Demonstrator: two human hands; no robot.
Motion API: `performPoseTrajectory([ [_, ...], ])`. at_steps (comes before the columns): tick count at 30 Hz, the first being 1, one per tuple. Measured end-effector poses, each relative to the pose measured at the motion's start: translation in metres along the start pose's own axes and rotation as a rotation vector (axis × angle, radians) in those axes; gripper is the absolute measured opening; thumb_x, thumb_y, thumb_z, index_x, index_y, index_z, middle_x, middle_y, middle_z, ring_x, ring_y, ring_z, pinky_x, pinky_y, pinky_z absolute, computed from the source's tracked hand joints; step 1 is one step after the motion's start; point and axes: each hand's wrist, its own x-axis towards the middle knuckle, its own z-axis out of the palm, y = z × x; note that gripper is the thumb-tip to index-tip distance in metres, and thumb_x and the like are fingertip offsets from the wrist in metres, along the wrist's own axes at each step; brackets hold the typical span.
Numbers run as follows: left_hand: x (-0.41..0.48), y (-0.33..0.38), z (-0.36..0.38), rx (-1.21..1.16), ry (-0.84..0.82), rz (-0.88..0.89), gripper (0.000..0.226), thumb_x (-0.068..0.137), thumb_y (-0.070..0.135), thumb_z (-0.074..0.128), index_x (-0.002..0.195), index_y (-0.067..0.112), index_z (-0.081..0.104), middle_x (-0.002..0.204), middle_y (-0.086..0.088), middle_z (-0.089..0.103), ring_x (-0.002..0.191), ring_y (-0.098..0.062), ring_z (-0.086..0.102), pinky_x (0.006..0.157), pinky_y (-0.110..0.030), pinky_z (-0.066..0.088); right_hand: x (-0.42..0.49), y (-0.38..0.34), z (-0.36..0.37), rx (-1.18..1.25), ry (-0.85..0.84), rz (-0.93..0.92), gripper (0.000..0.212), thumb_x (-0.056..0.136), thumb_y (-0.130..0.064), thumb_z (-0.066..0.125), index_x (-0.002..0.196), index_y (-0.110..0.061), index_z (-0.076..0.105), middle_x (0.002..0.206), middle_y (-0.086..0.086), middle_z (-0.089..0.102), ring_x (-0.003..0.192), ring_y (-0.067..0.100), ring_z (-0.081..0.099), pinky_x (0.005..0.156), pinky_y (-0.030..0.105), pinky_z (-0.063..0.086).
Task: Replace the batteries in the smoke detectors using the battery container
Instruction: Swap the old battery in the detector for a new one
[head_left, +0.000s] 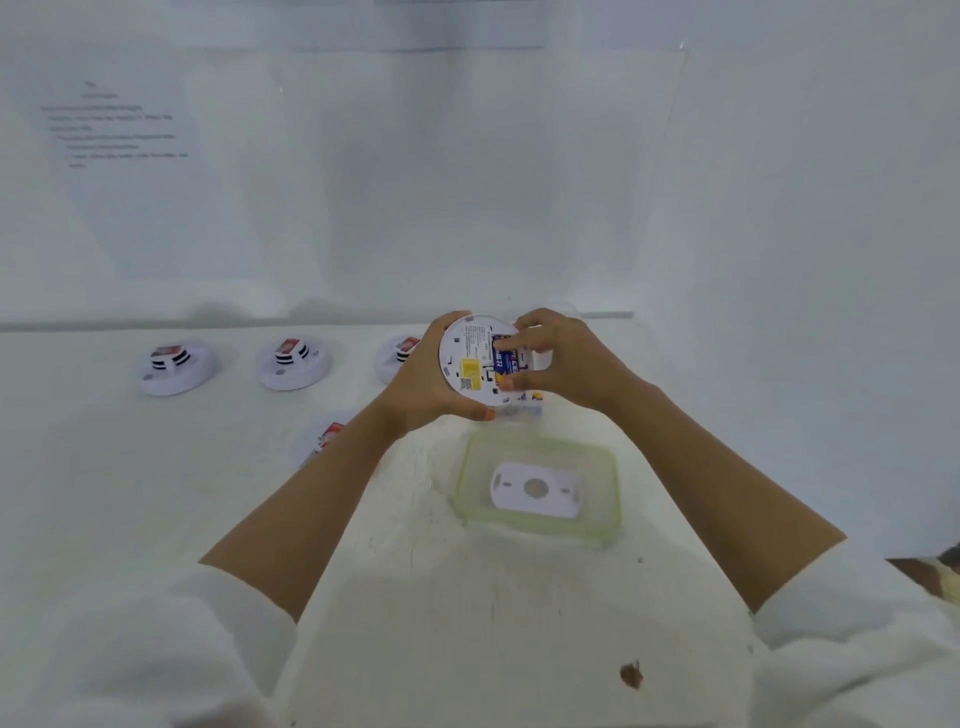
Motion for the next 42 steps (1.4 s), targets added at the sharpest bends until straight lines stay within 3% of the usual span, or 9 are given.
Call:
performPoseTrajectory([
  [5,0.024,-0.005,0.000,-0.005,0.015,-0.003,0.107,0.045,-0.006,0.084,0.135,0.011,0.030,0.119,0.001,0.051,0.102,-0.002,0.056,0.075,-0.017,0.052,0.025,0.015,-0.008,-0.044,-0.045,-0.051,0.042,0.074,-0.027,0.075,0.114,-0.016,0.066,0.113,0.006,0.055,0.097,0.019,0.053,0.090,0.037,0.047],
  [8,0.033,-0.011,-0.004,-0.010,0.030,-0.013,0.105,0.049,-0.012,0.084,0.137,0.010,0.030,0.120,-0.001,0.051,0.103,-0.002,0.056,0.076,-0.018,0.053,0.036,0.022,-0.006,-0.137,-0.085,-0.090,0.042,0.080,-0.030,0.070,0.119,-0.018,0.063,0.121,0.007,0.053,0.102,0.021,0.053,0.091,0.034,0.046],
  [13,0.047,-0.019,-0.014,-0.022,0.013,-0.031,0.101,0.053,-0.017,0.080,0.137,0.010,0.031,0.120,-0.001,0.052,0.104,-0.010,0.056,0.075,-0.020,0.054,0.047,0.031,0.000,-0.321,-0.063,-0.224,0.041,0.086,-0.031,0.062,0.122,-0.012,0.060,0.124,0.018,0.053,0.097,0.030,0.058,0.078,0.025,0.040],
  [18,0.057,-0.022,-0.020,-0.050,-0.027,-0.053,0.099,0.053,-0.018,0.079,0.135,0.012,0.032,0.117,0.000,0.053,0.103,-0.012,0.057,0.073,-0.022,0.054,0.049,0.033,0.010,-0.383,-0.081,-0.294,0.046,0.083,-0.038,0.051,0.105,-0.001,0.067,0.093,0.025,0.064,0.062,0.033,0.063,0.051,0.029,0.050],
  [24,0.063,-0.027,-0.025,-0.065,-0.034,-0.042,0.097,0.055,-0.021,0.076,0.134,0.012,0.031,0.117,-0.001,0.050,0.102,-0.009,0.056,0.072,-0.019,0.053,0.053,0.036,0.012,-0.361,-0.064,-0.324,0.043,0.088,-0.034,0.044,0.107,-0.001,0.065,0.096,0.025,0.063,0.066,0.032,0.063,0.052,0.036,0.055],
  [28,0.067,-0.031,-0.026,-0.047,-0.040,-0.022,0.096,0.056,-0.020,0.077,0.133,0.012,0.031,0.117,0.002,0.050,0.103,-0.008,0.056,0.073,-0.018,0.052,0.055,0.037,0.008,-0.235,-0.004,-0.193,0.041,0.093,-0.039,0.046,0.125,-0.016,0.058,0.129,0.012,0.051,0.094,0.024,0.059,0.075,0.026,0.047],
  [32,0.070,-0.031,-0.028,-0.036,-0.046,-0.008,0.096,0.055,-0.019,0.077,0.133,0.013,0.031,0.118,0.002,0.050,0.103,-0.006,0.056,0.074,-0.018,0.052,0.054,0.036,0.010,-0.065,0.012,-0.075,0.042,0.087,-0.039,0.058,0.125,-0.023,0.058,0.130,0.002,0.047,0.108,0.016,0.051,0.087,0.030,0.049],
  [36,0.070,-0.029,-0.028,-0.036,-0.070,0.005,0.102,0.048,-0.009,0.082,0.133,0.014,0.031,0.122,-0.002,0.048,0.106,-0.006,0.056,0.077,-0.021,0.053,0.054,0.035,0.012,0.139,0.059,0.006,0.048,0.073,-0.032,0.076,0.118,-0.022,0.062,0.111,-0.005,0.046,0.103,0.015,0.052,0.083,0.026,0.051],
  [42,0.066,-0.023,-0.026,-0.068,-0.098,0.002,0.106,0.038,0.013,0.084,0.131,0.020,0.033,0.126,-0.005,0.048,0.114,-0.017,0.054,0.083,-0.036,0.056,0.055,0.035,0.012,0.276,0.061,0.096,0.052,0.067,-0.020,0.082,0.115,-0.018,0.062,0.107,-0.005,0.047,0.093,0.002,0.049,0.071,-0.004,0.037],
])
